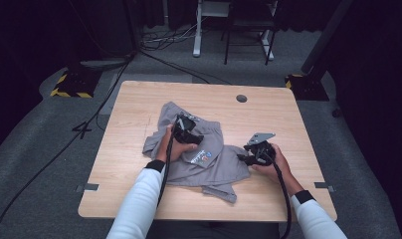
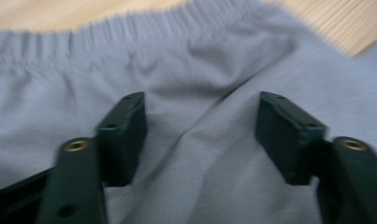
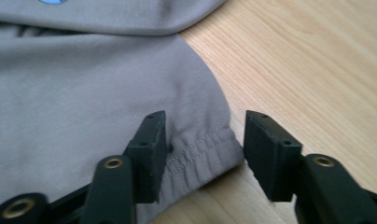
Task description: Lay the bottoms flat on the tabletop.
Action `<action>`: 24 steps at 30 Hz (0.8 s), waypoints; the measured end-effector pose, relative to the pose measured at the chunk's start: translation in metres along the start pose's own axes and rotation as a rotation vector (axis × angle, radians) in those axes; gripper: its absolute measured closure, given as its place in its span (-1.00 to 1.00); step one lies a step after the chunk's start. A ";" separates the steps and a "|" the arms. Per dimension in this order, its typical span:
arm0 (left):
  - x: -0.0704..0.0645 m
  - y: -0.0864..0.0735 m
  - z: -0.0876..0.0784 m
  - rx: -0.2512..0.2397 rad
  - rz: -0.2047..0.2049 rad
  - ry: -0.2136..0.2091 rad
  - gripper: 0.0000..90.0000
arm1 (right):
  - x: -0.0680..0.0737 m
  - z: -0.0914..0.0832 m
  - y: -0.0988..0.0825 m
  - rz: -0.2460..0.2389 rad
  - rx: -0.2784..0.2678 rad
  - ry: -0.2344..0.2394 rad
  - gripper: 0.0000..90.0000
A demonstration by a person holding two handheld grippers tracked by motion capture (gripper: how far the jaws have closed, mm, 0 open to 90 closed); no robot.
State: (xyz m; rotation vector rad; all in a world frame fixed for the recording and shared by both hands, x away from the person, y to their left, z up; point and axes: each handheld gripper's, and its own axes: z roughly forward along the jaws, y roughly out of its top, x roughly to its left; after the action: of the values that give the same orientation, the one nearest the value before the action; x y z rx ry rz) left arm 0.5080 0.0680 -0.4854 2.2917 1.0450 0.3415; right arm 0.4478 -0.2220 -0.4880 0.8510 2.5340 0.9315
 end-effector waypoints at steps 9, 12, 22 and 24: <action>0.008 0.001 -0.002 0.027 0.000 0.067 0.91 | 0.006 -0.014 -0.006 -0.031 0.063 0.090 0.77; 0.024 -0.002 -0.008 0.028 -0.058 0.096 0.91 | 0.007 -0.021 -0.011 -0.037 0.091 0.100 0.78; 0.099 -0.039 -0.048 -0.019 -0.306 0.206 0.90 | 0.002 -0.065 -0.046 -0.069 0.230 0.137 0.77; 0.108 -0.049 -0.055 -0.042 -0.330 0.226 0.90 | -0.002 -0.072 -0.052 -0.062 0.264 0.127 0.77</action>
State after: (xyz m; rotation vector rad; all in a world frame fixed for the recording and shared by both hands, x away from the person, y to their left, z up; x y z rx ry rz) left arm 0.5250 0.1974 -0.4732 2.0311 1.4887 0.4872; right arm 0.3939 -0.2903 -0.4688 0.8012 2.8197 0.6603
